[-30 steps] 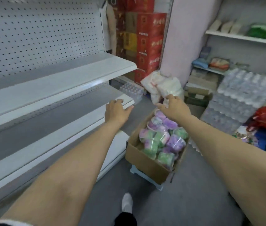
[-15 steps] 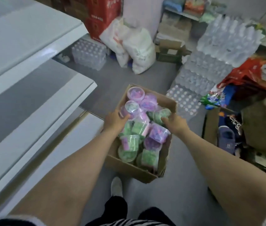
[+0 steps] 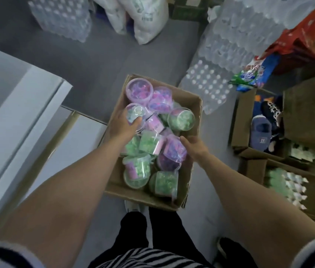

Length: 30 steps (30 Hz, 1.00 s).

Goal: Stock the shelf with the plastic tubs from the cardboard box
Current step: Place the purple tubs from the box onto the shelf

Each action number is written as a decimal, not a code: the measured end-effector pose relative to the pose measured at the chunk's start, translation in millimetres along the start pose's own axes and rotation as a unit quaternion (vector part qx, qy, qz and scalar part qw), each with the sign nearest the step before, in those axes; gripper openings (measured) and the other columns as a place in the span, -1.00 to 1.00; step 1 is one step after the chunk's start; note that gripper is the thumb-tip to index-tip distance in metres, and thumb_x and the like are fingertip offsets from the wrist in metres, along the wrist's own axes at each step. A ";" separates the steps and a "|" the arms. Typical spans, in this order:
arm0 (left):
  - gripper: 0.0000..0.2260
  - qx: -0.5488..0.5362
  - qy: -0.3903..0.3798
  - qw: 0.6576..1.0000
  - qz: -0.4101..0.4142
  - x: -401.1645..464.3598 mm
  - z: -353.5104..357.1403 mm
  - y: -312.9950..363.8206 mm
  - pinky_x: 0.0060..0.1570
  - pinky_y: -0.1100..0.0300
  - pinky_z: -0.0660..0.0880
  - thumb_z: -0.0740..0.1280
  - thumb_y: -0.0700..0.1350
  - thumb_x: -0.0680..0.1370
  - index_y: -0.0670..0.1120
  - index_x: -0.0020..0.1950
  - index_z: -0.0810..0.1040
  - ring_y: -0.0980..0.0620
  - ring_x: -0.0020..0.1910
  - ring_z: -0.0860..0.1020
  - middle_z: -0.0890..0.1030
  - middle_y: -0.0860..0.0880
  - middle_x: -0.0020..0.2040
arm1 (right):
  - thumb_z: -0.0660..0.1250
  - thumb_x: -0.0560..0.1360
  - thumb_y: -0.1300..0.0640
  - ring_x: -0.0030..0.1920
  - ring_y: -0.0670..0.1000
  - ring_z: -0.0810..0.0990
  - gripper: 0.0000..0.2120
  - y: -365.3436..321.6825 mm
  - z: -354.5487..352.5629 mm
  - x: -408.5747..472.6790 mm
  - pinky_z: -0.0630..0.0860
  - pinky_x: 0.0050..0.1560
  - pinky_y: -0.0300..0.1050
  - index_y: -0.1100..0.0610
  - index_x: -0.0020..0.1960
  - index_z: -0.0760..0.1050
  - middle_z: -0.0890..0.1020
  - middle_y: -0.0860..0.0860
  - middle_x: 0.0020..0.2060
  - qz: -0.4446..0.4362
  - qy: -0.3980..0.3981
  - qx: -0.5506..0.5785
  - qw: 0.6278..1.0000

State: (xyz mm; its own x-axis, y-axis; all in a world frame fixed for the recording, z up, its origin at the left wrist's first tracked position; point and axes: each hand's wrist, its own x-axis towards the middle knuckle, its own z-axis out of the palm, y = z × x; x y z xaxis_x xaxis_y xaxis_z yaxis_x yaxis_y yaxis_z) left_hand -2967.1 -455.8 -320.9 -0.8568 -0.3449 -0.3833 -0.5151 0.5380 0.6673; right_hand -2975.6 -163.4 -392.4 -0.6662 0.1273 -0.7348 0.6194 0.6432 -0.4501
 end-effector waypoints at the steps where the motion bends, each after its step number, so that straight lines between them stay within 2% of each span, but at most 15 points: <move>1: -0.41 0.001 -0.008 1.000 0.005 7.9 2.7 0.6 0.22 0.01 0.46 0.28 0.31 0.39 0.06 0.35 0.43 -0.06 0.23 0.50 0.51 -0.02 0.29 | 0.24 0.10 -0.62 0.08 0.13 0.65 -0.04 -2.8 -1.8 0.6 0.59 0.17 0.15 0.05 0.23 0.56 0.66 0.07 0.09 0.008 -0.006 0.001 1.000; 5: -0.49 0.062 -0.013 0.998 0.026 35.8 14.8 -2.3 0.19 -0.01 0.47 0.24 0.35 0.42 0.09 0.25 0.42 -0.05 0.21 0.49 0.48 0.02 0.28 | 0.27 0.20 -0.55 -0.03 0.13 0.66 -0.13 -35.8 -9.1 -29.4 0.66 -0.07 0.05 0.11 0.20 0.52 0.63 0.08 0.03 0.034 0.003 0.002 0.999; 7: -0.51 0.084 -0.003 0.996 0.035 43.2 18.5 -2.1 0.19 0.03 0.47 0.20 0.40 0.43 0.13 0.22 0.41 -0.01 0.18 0.50 0.48 0.07 0.24 | 0.30 0.12 -0.59 -0.07 0.14 0.67 -0.05 -36.3 -7.7 -26.9 0.67 -0.15 0.05 0.13 0.20 0.50 0.63 0.09 0.03 0.055 0.017 0.013 0.998; 8: -0.54 0.080 -0.005 0.996 0.036 43.1 20.6 1.1 0.20 0.10 0.43 0.22 0.36 0.46 0.12 0.23 0.42 0.02 0.17 0.50 0.50 0.08 0.22 | 0.31 0.07 -0.61 -0.10 0.15 0.68 -0.01 -32.6 -5.5 -20.8 0.68 -0.17 0.07 0.14 0.19 0.51 0.64 0.11 0.01 0.068 0.026 0.020 0.997; 10: -0.60 0.079 0.001 0.997 0.020 42.2 27.2 2.7 0.10 0.18 0.37 0.25 0.23 0.52 0.07 0.27 0.45 0.04 0.13 0.49 0.53 0.08 0.17 | 0.37 0.15 -0.54 -0.14 0.16 0.69 -0.10 -32.1 -5.5 -20.9 0.68 -0.25 0.04 0.19 0.15 0.54 0.67 0.14 -0.04 0.080 0.035 0.028 0.996; 11: -0.60 0.085 0.019 0.996 0.018 40.4 30.4 1.9 0.11 0.15 0.38 0.24 0.22 0.53 0.06 0.29 0.44 0.00 0.16 0.49 0.54 0.06 0.20 | 0.40 0.20 -0.49 -0.14 0.17 0.70 -0.14 -33.0 -6.3 -22.2 0.66 -0.30 -0.02 0.22 0.14 0.54 0.67 0.16 -0.05 0.097 0.042 0.029 0.994; 13: -0.46 0.087 0.051 0.995 0.016 35.7 33.1 -2.2 0.26 0.02 0.39 0.20 0.25 0.50 0.04 0.41 0.34 -0.08 0.31 0.43 0.44 -0.02 0.37 | 0.42 0.27 -0.44 -0.15 0.17 0.70 -0.18 -36.0 -7.2 -27.7 0.57 -0.44 -0.11 0.28 0.12 0.53 0.67 0.20 -0.07 0.138 0.044 0.038 0.989; 16: -0.34 0.114 0.042 0.992 -0.036 38.6 35.4 -15.1 0.37 -0.16 0.29 0.16 0.30 0.50 0.03 0.53 0.17 -0.19 0.44 0.28 0.26 -0.10 0.50 | 0.43 0.33 -0.38 -0.23 0.17 0.70 -0.24 -32.7 -6.6 -30.3 0.49 -0.60 -0.20 0.32 0.11 0.57 0.68 0.21 -0.10 0.172 0.036 0.052 0.983; 19: -0.43 0.135 0.037 0.990 0.034 41.9 35.6 -14.0 0.34 -0.09 0.32 0.17 0.24 0.53 0.01 0.46 0.26 -0.15 0.40 0.33 0.31 -0.08 0.47 | 0.48 0.33 -0.33 -0.29 0.17 0.68 -0.27 -28.4 -2.3 -26.4 0.53 -0.59 -0.14 0.31 0.12 0.55 0.67 0.22 -0.09 0.205 0.028 0.093 0.974; 21: -0.47 0.128 0.027 0.991 0.031 43.1 36.2 -11.6 0.33 -0.02 0.32 0.19 0.21 0.56 -0.04 0.44 0.32 -0.14 0.39 0.35 0.36 -0.10 0.44 | 0.54 0.31 -0.26 -0.28 0.18 0.66 -0.29 -28.3 0.0 -25.3 0.56 -0.52 -0.07 0.28 0.17 0.52 0.66 0.25 -0.03 0.238 0.002 0.172 0.956; 24: -0.46 0.115 0.033 0.993 -0.022 41.8 39.3 -15.8 0.32 -0.07 0.35 0.13 0.28 0.53 0.02 0.42 0.37 -0.17 0.37 0.36 0.38 -0.13 0.41 | 0.54 0.38 -0.11 -0.14 0.22 0.64 -0.34 -30.3 3.4 -27.4 0.57 -0.49 -0.05 0.20 0.34 0.44 0.61 0.25 0.15 0.277 -0.051 0.257 0.924; 26: -0.50 0.106 0.040 0.992 -0.049 37.8 40.6 -17.5 0.26 -0.03 0.37 0.11 0.28 0.53 0.08 0.37 0.44 -0.19 0.30 0.41 0.43 -0.17 0.34 | 0.47 0.47 -0.01 0.02 0.25 0.62 -0.38 -33.8 2.8 -32.5 0.57 -0.40 0.02 0.16 0.43 0.34 0.55 0.24 0.26 0.292 -0.083 0.266 0.915; 28: -0.52 0.100 0.039 0.991 -0.078 32.3 40.3 -16.1 0.20 0.02 0.39 0.09 0.27 0.56 0.04 0.33 0.51 -0.21 0.23 0.45 0.47 -0.21 0.26 | 0.43 0.51 0.02 0.22 0.28 0.55 -0.33 -37.4 1.7 -34.7 0.51 -0.33 0.06 0.16 0.50 0.24 0.48 0.22 0.34 0.304 -0.098 0.246 0.915; 30: -0.53 0.075 0.059 0.992 -0.084 23.0 40.3 -12.1 0.17 0.07 0.38 0.11 0.22 0.59 -0.06 0.25 0.56 -0.21 0.19 0.47 0.50 -0.22 0.21 | 0.41 0.53 0.04 0.31 0.27 0.48 -0.32 -42.0 1.2 -36.0 0.51 -0.22 0.08 0.18 0.53 0.17 0.40 0.21 0.40 0.294 -0.097 0.241 0.920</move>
State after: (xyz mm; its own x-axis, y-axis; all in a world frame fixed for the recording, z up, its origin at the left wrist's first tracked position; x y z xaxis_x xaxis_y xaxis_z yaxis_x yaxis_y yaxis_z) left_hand -2981.6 -439.2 -363.5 -0.7545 -0.5217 -0.3983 -0.6556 0.5709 0.4942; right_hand -2977.1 -195.8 -347.7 -0.0998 0.1795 -0.9787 0.9923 0.0899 -0.0847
